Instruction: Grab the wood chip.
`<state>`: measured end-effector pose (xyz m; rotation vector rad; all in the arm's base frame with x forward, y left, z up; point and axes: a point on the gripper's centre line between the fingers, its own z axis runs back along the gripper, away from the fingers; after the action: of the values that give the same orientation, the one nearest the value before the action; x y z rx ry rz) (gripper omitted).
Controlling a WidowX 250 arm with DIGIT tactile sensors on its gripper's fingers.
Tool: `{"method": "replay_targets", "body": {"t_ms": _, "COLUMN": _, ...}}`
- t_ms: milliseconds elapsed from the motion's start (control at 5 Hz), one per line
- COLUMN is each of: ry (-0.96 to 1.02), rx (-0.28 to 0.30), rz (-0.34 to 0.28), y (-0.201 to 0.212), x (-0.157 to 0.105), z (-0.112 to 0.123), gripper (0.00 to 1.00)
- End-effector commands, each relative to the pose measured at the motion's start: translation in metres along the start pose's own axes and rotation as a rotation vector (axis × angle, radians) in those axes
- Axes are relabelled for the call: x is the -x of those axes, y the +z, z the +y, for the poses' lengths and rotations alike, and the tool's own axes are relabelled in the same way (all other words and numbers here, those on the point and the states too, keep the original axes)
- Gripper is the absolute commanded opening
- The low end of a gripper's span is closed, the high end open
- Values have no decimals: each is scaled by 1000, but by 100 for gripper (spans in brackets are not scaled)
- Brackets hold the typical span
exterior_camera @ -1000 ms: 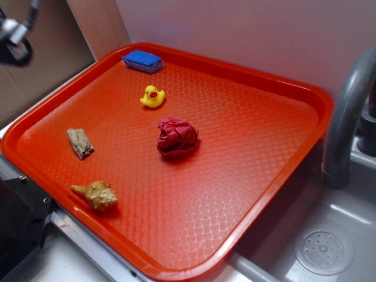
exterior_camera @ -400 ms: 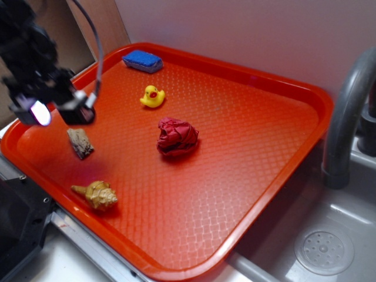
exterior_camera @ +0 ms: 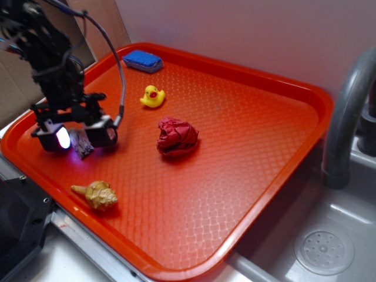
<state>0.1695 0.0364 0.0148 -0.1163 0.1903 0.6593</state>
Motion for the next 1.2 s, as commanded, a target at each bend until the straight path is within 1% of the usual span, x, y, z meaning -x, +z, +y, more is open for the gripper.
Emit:
{"method": "replay_targets", "body": {"t_ms": 0, "ry": -16, "rx": -31, "rz": -77, "y": 9, "x": 5, "z": -4, "gripper": 0}}
{"method": "replay_targets", "body": {"t_ms": 200, "ry": -50, "rx": -38, "rz": -81, "y": 15, "x": 6, "z": -4, "gripper": 0}}
{"method": "replay_targets", "body": {"t_ms": 400, "ry": -77, "rx": -19, "rz": -89, "y": 35, "x": 8, "z": 0, "gripper": 0}}
{"method": "replay_targets", "body": {"t_ms": 600, "ry": -213, "rx": 17, "rz": -171, "y": 78, "x": 22, "z": 4, "gripper": 0}}
{"method": "replay_targets", "body": {"t_ms": 800, "ry": -442, "rx": -61, "rz": -274, "y": 126, "x": 33, "z": -14, "gripper": 0}}
{"method": "replay_targets", "body": {"t_ms": 1000, "ry": -619, "rx": -37, "rz": -323, "y": 174, "x": 42, "z": -45, "gripper": 0}}
